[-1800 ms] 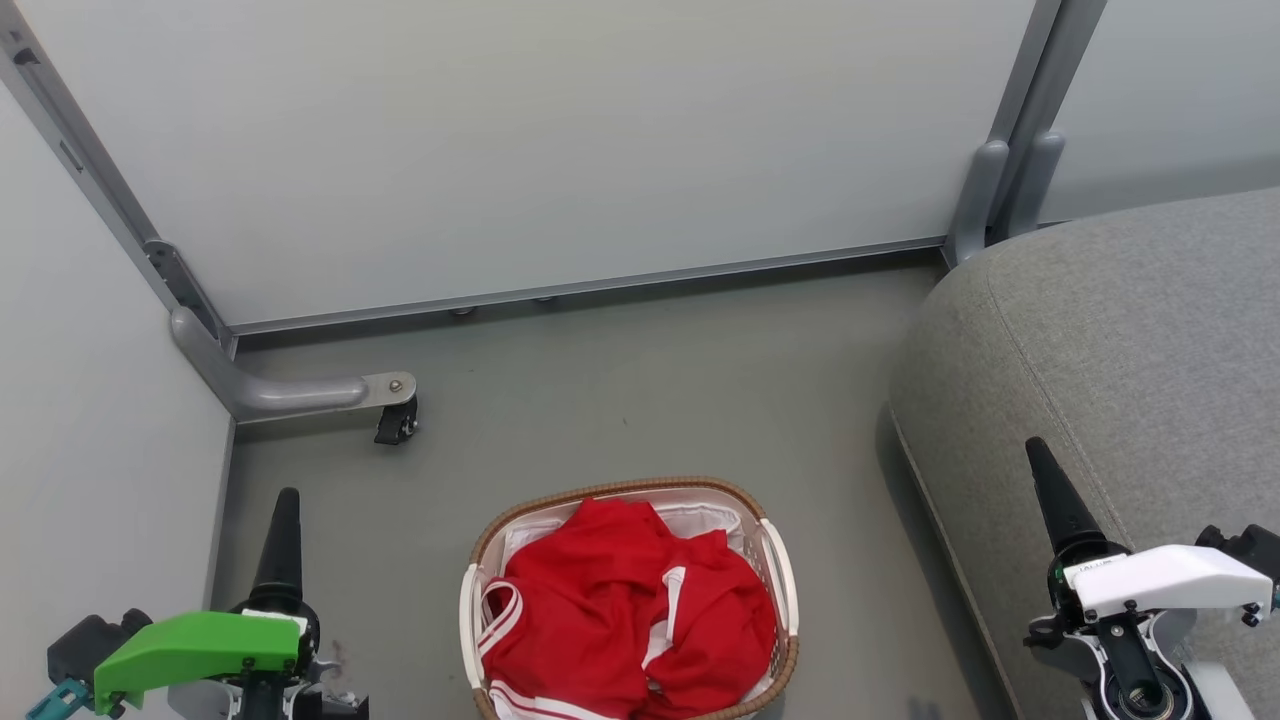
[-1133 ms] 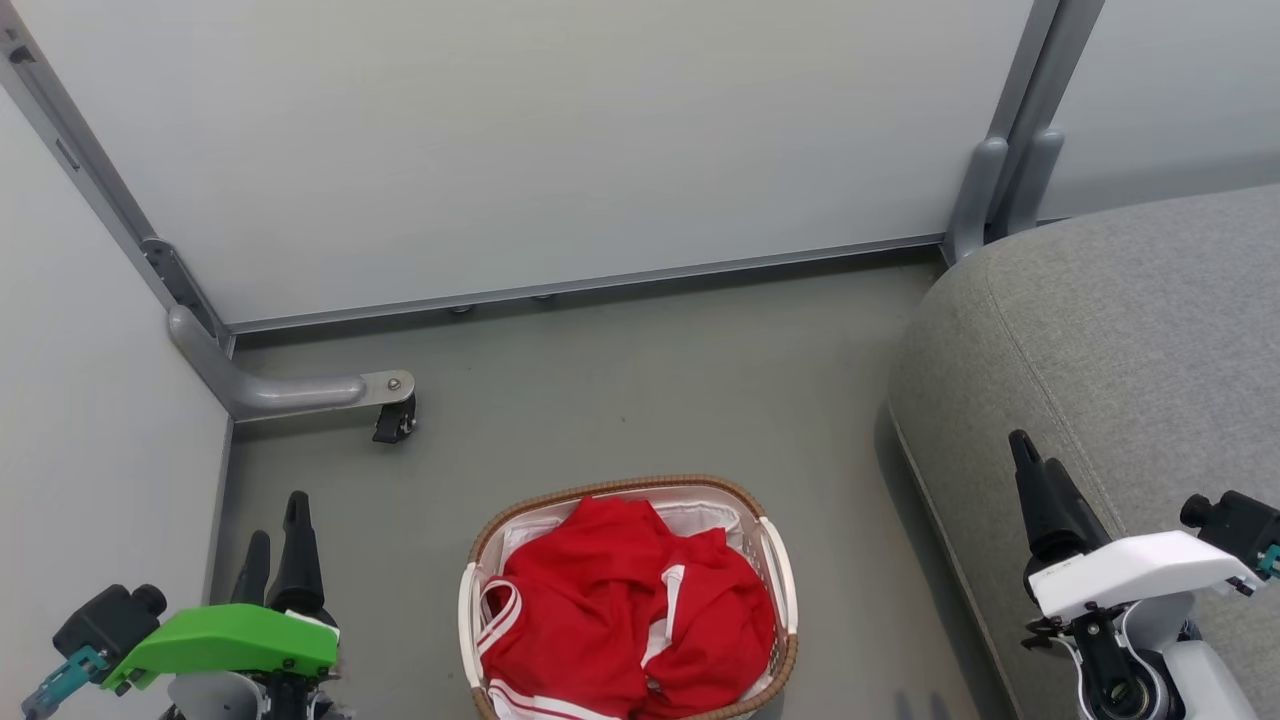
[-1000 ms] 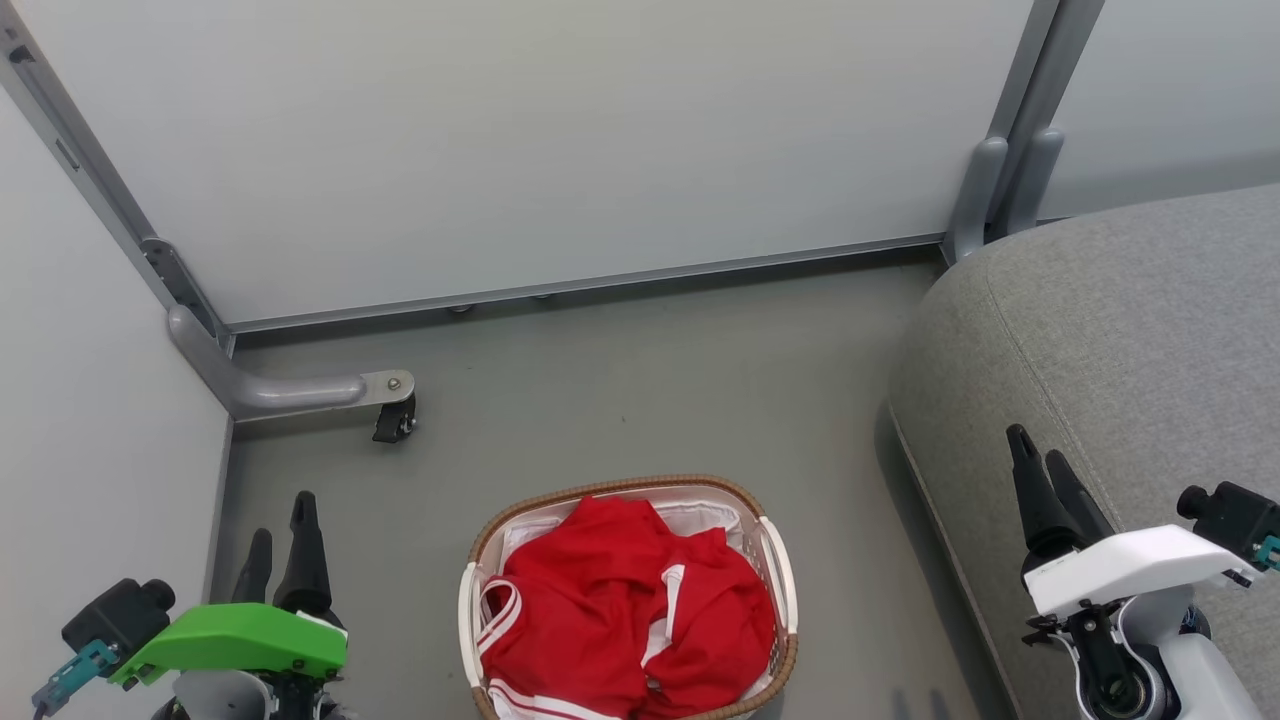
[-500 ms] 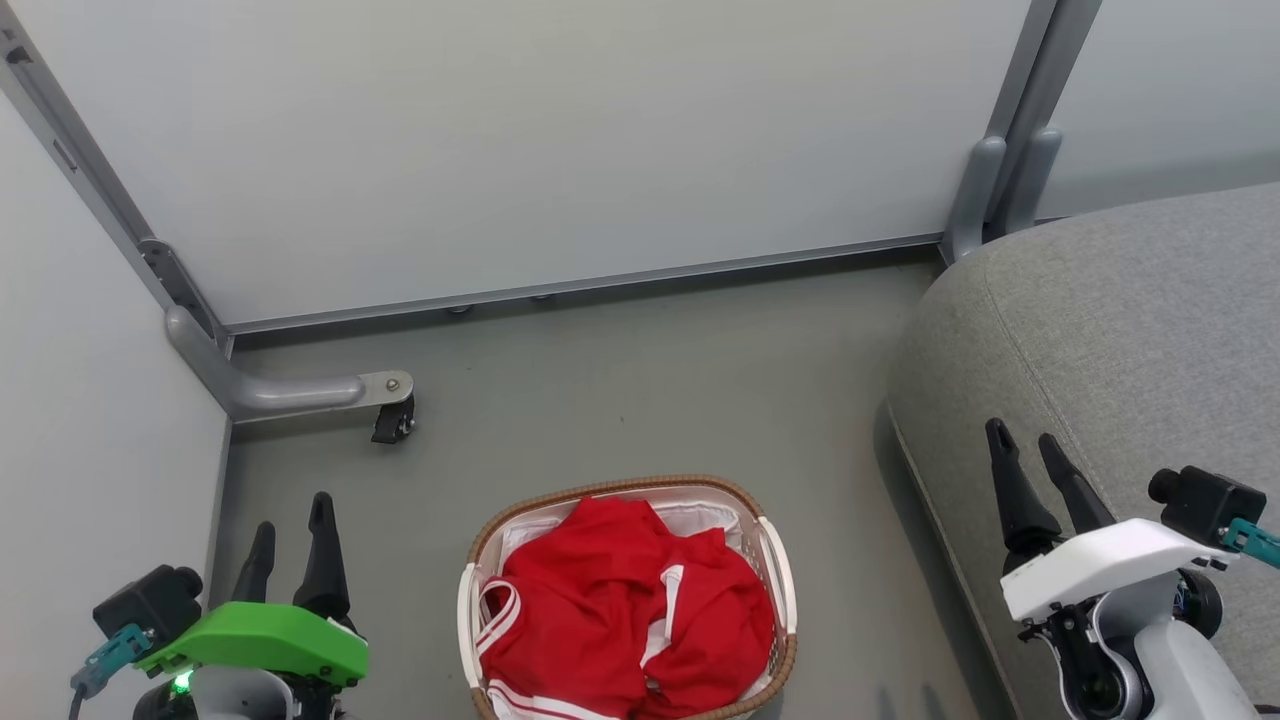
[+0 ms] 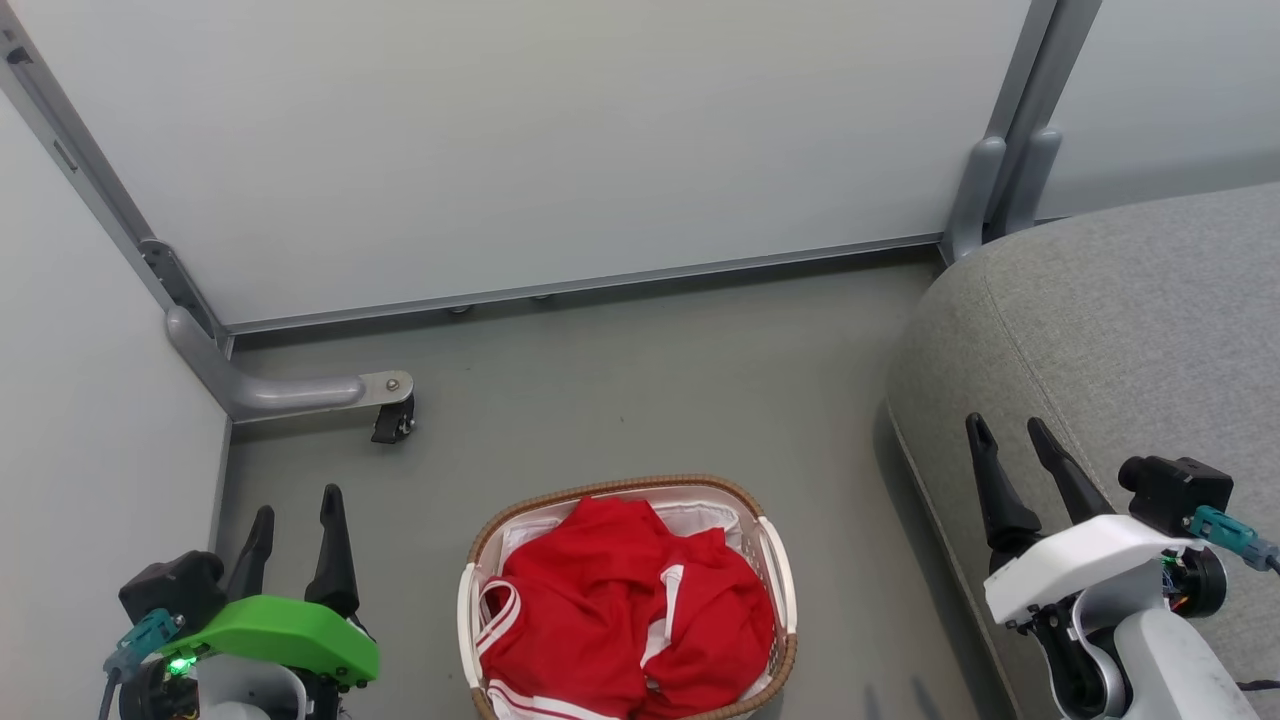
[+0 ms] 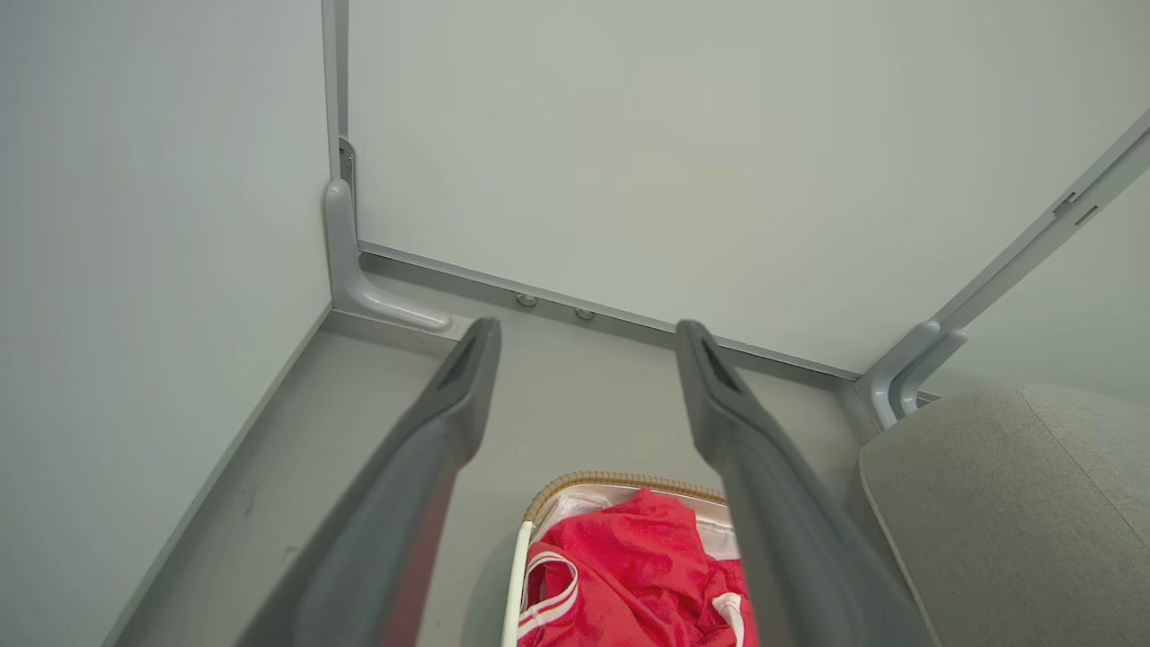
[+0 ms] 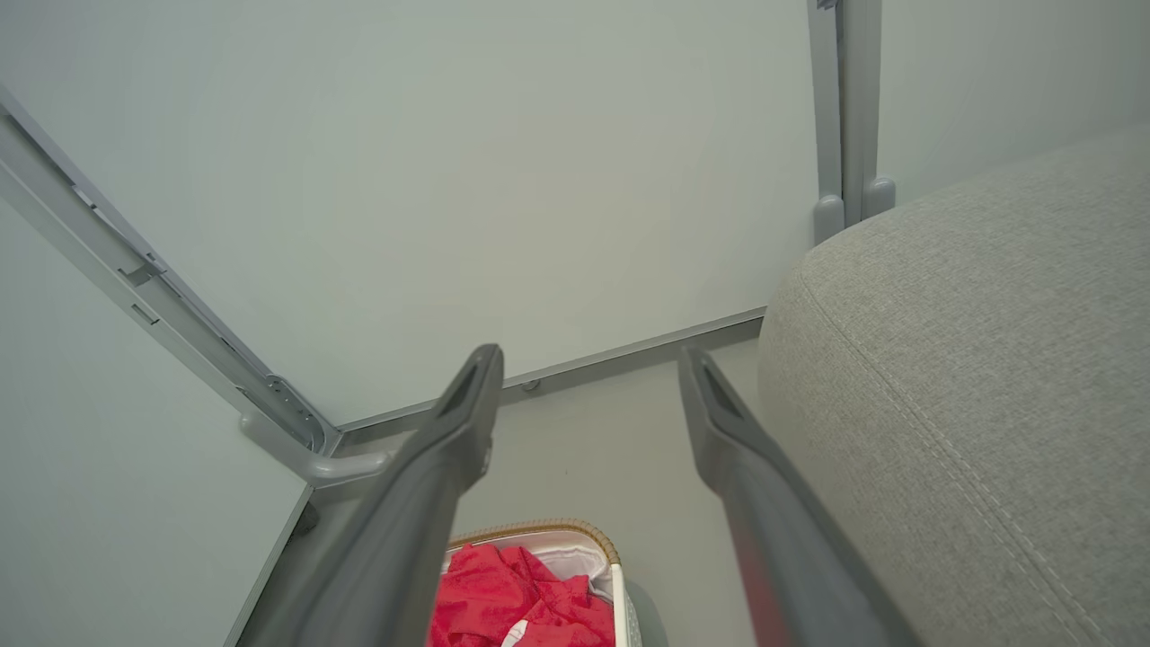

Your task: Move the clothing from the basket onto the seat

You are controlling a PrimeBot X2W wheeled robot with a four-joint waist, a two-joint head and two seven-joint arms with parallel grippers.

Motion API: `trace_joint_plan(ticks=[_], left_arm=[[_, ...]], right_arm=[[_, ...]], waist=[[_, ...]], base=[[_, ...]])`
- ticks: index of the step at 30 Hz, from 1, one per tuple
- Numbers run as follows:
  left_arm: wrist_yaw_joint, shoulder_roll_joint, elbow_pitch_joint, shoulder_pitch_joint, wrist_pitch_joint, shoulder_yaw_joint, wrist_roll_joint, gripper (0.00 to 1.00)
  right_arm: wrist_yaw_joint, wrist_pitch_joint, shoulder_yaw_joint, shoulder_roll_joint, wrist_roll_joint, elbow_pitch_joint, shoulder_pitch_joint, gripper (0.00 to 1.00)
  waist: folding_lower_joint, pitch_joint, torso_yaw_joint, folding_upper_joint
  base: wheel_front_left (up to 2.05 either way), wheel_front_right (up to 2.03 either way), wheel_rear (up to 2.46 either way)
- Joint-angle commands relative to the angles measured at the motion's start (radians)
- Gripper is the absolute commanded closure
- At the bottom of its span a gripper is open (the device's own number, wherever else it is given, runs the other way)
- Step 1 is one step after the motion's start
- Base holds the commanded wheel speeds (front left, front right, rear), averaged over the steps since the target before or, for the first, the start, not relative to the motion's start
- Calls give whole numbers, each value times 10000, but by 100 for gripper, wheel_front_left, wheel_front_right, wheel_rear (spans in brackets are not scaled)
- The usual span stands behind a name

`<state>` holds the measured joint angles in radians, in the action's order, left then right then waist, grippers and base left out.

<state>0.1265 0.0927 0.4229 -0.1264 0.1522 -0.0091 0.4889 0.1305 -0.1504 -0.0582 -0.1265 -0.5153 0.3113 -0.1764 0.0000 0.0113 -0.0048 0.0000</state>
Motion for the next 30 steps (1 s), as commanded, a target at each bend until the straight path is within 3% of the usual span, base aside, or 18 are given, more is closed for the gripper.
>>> trace_joint_plan(ticks=[1,30], left_arm=[[-2,106,-115,-254,96,-12,-291,0],[50,-81,17,-65,739,11,-2402,0]], right_arm=[[2,-110,-45,-92,284,-18,-213,0],[2,-755,-283,-65,3004,514,-425,0]], waist=[[0,2,5,0],[0,59,3,0]], base=[[0,0,0],[0,0,0]])
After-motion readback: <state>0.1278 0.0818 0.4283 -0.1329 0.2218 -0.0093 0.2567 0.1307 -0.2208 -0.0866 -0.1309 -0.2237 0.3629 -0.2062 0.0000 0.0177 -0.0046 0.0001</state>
